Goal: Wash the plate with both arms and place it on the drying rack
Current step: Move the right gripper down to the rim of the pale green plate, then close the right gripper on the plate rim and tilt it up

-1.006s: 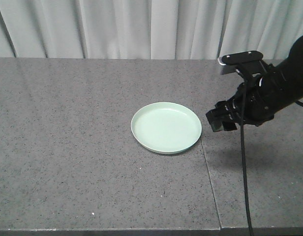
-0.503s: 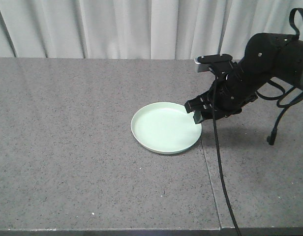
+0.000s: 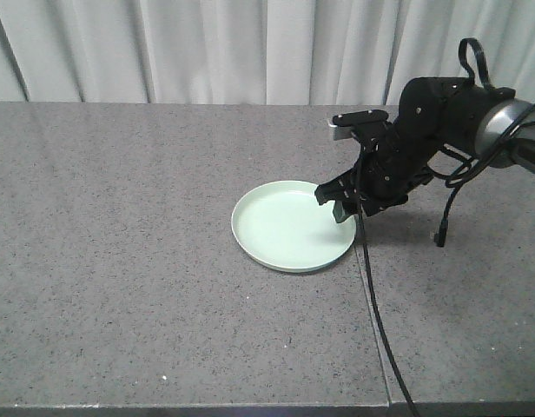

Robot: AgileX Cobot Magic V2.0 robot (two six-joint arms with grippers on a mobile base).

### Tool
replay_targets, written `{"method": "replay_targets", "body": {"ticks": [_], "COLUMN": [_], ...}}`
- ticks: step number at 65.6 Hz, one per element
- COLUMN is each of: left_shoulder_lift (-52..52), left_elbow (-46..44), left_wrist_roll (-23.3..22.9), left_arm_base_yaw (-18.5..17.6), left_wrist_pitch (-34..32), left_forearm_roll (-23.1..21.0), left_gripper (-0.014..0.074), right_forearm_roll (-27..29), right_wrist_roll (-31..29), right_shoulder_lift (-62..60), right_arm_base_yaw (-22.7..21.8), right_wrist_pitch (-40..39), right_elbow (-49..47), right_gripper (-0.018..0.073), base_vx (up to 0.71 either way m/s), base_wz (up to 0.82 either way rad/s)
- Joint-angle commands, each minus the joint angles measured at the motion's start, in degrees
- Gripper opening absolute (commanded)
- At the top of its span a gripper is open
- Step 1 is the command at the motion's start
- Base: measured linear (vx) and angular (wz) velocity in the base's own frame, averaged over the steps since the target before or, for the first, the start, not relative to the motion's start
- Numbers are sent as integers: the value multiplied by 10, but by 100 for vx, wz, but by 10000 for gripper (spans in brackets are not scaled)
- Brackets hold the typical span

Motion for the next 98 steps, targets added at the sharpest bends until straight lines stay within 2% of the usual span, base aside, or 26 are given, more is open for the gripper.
{"method": "replay_targets", "body": {"ticks": [1,9,15,45,56,74,87,98], "left_shoulder_lift": [-8,-8,-8,-8,-8,-8,-8,-8], "left_elbow": [-17,-17,-17,-17,-17,-17,-17,-17], "left_wrist_roll": [-3,-3,-3,-3,-3,-3,-3,-3], "left_arm_base_yaw": [1,1,1,1,1,1,1,1], "left_wrist_pitch": [-41,-41,-41,-41,-41,-41,-41,-41], "left_forearm_roll": [-6,-6,-6,-6,-6,-6,-6,-6], "left_gripper": [-6,-6,-6,-6,-6,-6,-6,-6], "right_forearm_roll": [-1,-1,-1,-1,9,65,108,147], "right_wrist_roll": [1,1,0,-2,-2,-18,-48,-83], "right_shoulder_lift": [-21,-11,-6,1,-4,-48,-111,-173], "right_arm_base_yaw": [-1,-1,-1,-1,-1,-1,0,21], "right_wrist_pitch": [-30,-39,-40,-32,-28,4,-35,-57], "right_elbow": [-19,-19,-19,-19,-19,-7,72,143], "right_gripper": [379,368,327,-14,-8,-4,-2,-2], "base_vx": [0,0,0,0,0,0,0,0], "base_wz": [0,0,0,0,0,0,0,0]}}
